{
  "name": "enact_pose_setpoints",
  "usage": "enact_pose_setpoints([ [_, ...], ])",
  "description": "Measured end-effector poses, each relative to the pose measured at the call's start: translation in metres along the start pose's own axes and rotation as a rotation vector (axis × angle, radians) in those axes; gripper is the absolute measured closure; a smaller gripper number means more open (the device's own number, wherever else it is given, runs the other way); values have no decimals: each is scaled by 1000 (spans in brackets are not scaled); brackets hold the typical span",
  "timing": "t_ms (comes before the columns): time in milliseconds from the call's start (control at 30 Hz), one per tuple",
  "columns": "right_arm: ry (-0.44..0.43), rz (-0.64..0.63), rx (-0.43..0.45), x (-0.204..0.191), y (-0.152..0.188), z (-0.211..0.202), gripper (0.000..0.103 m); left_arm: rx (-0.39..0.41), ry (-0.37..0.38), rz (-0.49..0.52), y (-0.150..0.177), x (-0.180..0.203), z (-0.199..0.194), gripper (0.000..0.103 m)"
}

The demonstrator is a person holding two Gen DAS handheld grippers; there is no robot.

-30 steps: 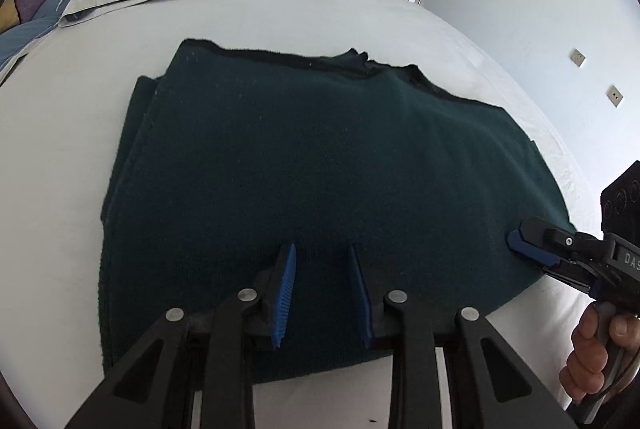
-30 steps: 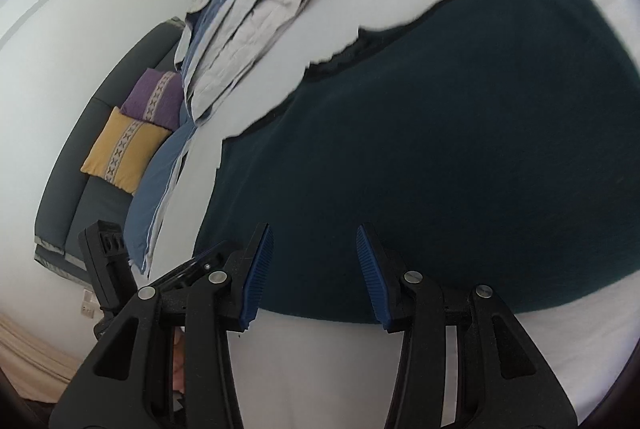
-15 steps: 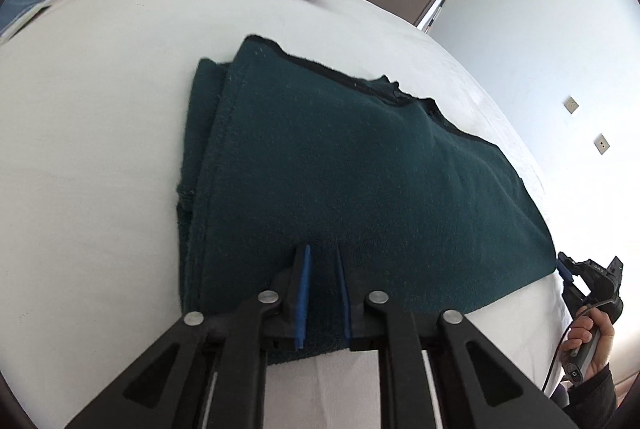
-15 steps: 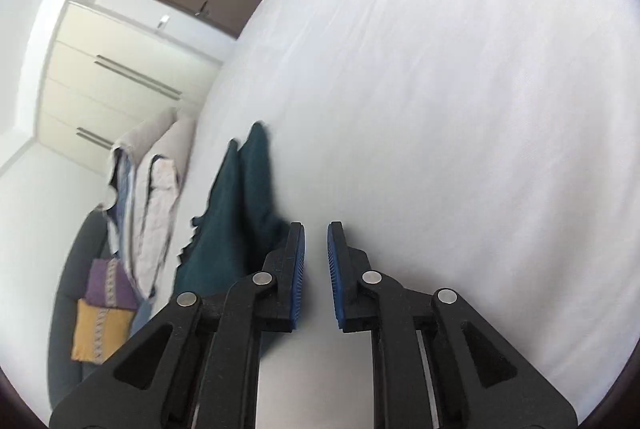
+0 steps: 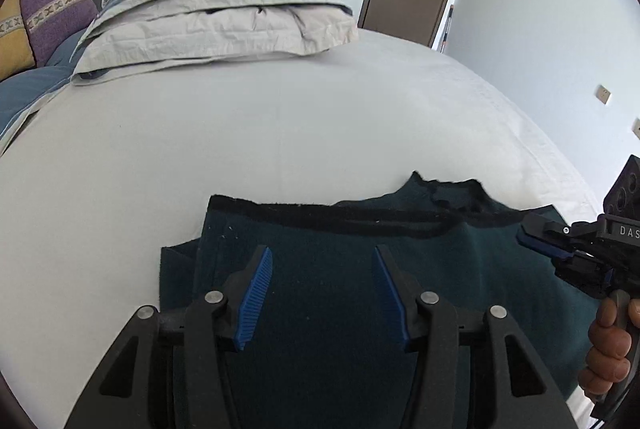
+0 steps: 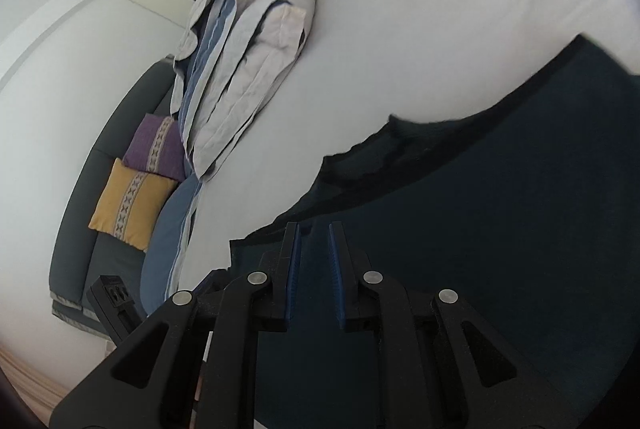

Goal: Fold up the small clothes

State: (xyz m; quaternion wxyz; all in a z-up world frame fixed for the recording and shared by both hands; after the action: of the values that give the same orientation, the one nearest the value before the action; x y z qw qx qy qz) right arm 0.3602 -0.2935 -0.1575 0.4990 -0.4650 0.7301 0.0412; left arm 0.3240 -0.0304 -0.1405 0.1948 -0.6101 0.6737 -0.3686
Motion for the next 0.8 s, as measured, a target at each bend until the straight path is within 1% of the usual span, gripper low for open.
enact_pose_setpoints([
  [33,21,12,-17,7,1,22,89,-18,-14,-6,5,-5,11,48],
  [67,55,21,-28,19,1,36,89,-34,-13,-15,11,-11,22,48],
  [100,69,28,-20,31,-1,44,94,-26,20,-45,16,-18,27,48],
  [133,49,41,4,39,-4,46,100,-14,55,-88,17,-25,28,48],
  [167,31,62,32,48,-11,41,103,-10,79,-121,14,-30,28,48],
  [200,27,79,70,55,-18,32,103,-9,91,-138,13,-33,29,48],
  [233,50,86,115,65,-28,22,103,-12,98,-144,14,-32,31,48],
  [267,91,101,158,83,-37,2,103,-12,100,-146,15,-33,32,48],
  [300,103,140,192,101,-47,-12,103,-10,99,-144,14,-32,32,48],
  [367,71,229,273,135,-64,-49,103,-7,92,-135,16,-30,30,48],
  [433,124,221,360,152,-76,-79,103,-8,93,-128,16,-28,31,45],
  [467,150,222,398,160,-80,-91,103,-8,99,-127,16,-27,31,45],
  [533,159,264,456,176,-84,-111,103,-6,104,-128,16,-27,32,44],
  [567,189,286,493,182,-84,-121,103,-6,105,-128,16,-27,32,44],
  [633,240,357,537,197,-80,-138,103,-11,108,-127,15,-27,32,43],
  [667,240,385,544,199,-78,-146,103,-14,108,-128,14,-27,31,42],
  [700,246,370,540,191,-75,-152,99,-21,107,-131,13,-27,28,42],
  [733,251,321,525,179,-70,-160,98,-26,101,-133,13,-26,22,42],
  [767,243,250,500,156,-62,-163,95,-29,88,-135,13,-26,13,42],
  [800,205,176,471,129,-53,-163,95,-29,84,-143,16,-24,3,42],
])
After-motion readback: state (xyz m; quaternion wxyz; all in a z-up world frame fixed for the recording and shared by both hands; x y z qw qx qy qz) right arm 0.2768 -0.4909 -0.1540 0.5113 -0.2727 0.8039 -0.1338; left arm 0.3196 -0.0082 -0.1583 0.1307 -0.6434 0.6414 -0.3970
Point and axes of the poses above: each gripper's, at about its wrist camera, not at the fingertips, and z roughly the way its jaws point, x to its right, y to its underside, the point moved 5 cm from there along z, roughly the way its jaws point, and after that the axes turned 5 degrees about x, right-handed, at the moved point
